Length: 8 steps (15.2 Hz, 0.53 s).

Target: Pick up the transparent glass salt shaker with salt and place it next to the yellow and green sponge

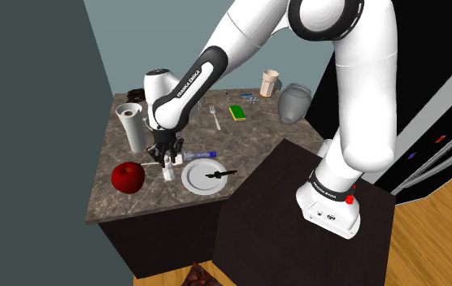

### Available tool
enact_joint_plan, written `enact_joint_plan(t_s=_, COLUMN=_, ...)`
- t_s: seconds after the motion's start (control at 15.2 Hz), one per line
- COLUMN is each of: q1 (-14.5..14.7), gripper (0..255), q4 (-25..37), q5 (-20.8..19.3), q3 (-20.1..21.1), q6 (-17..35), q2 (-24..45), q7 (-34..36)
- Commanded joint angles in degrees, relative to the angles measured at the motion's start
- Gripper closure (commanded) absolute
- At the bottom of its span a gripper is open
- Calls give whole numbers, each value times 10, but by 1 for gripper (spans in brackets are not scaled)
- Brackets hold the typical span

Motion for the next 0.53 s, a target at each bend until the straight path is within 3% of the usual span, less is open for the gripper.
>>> enact_joint_plan(t_s=0.0, q1=-3, gripper=255, q4=-3, q5=3, q3=2, q6=-11, q2=-14, q7=-2)
enact_joint_plan(t_s=0.46, q1=-9, gripper=255, q4=-4, q5=12, q3=9, q6=-53, q2=-57, q7=-4)
